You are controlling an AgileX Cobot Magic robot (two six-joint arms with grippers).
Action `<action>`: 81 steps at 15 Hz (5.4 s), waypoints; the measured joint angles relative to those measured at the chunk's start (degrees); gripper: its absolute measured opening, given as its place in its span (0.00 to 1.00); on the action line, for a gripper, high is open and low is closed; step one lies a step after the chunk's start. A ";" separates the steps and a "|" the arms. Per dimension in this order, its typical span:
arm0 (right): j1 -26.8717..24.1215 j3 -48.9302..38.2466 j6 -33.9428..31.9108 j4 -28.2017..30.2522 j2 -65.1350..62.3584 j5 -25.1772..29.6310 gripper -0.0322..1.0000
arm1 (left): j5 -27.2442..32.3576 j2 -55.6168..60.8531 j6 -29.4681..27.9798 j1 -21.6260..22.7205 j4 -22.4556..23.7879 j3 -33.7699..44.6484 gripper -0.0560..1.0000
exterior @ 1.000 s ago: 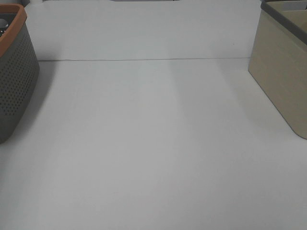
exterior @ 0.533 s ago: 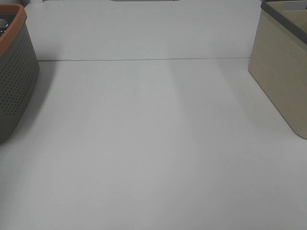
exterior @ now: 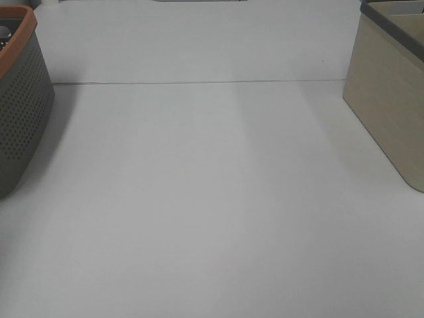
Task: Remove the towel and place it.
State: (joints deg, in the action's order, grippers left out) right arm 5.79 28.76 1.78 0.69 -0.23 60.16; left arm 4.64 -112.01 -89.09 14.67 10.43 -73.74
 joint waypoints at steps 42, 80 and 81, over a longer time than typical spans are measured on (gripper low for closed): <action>0.00 0.00 -0.06 0.00 0.00 0.00 0.71 | -8.82 22.98 24.12 -19.54 19.02 -35.18 0.05; 45.44 11.69 65.72 -67.84 90.24 -76.43 0.55 | 32.20 6.07 40.97 -59.24 30.31 -27.27 0.05; 44.81 13.01 63.60 -65.26 91.79 -74.08 0.55 | 32.26 6.07 40.97 -59.24 30.31 -27.27 0.05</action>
State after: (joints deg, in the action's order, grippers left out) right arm 50.59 41.77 65.37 -64.57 91.56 -13.92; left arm 36.90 -105.94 -48.13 -44.58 40.74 -101.01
